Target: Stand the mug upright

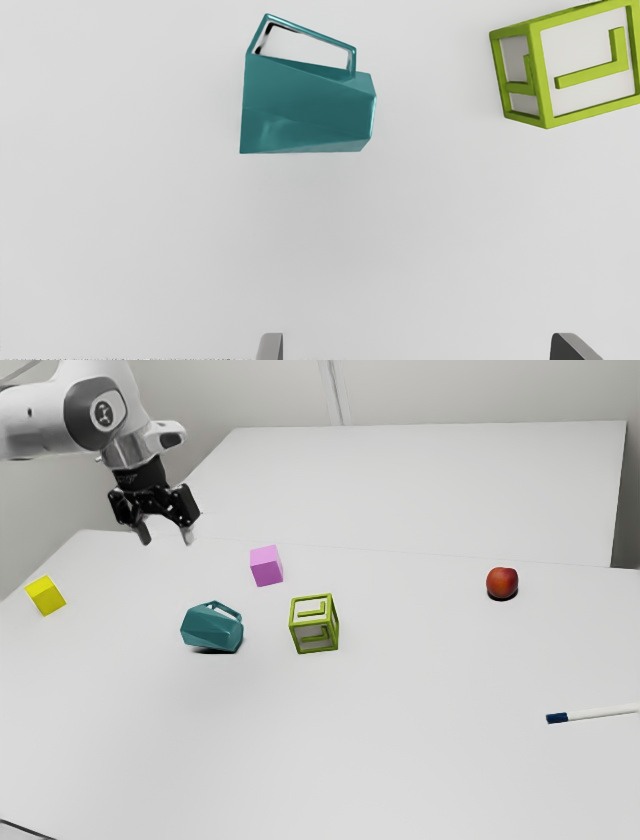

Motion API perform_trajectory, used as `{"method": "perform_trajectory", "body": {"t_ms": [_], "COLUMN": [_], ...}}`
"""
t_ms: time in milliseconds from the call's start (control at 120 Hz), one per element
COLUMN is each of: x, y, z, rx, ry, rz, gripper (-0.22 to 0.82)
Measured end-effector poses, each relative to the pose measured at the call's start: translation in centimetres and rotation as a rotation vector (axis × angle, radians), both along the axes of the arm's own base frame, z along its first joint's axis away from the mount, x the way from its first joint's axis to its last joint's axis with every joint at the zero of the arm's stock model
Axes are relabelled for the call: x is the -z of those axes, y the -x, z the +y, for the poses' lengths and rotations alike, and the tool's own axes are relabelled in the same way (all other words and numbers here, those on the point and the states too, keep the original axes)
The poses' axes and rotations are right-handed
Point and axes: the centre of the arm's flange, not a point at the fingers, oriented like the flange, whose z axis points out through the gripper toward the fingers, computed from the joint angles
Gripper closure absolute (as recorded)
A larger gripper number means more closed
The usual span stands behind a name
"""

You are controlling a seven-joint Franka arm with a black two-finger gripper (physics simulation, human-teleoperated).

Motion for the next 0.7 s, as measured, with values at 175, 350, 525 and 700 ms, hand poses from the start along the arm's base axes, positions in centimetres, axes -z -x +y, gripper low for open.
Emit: {"method": "perform_trajectory", "body": {"t_ms": [175,350,525,700], "x": [1.7,4.1,7.5,11.4], "y": [-0.8,-1.1,-1.1,-1.7], "z": [4.1,9.5,14.1,16.9], "rx": [-0.033,-0.057,-0.05,-0.006], "ry": [0.055,0.132,0.225,0.31], "rz": [0.015,0.033,0.043,0.045], "gripper": [0.02,0.03,0.03,0.03]}}
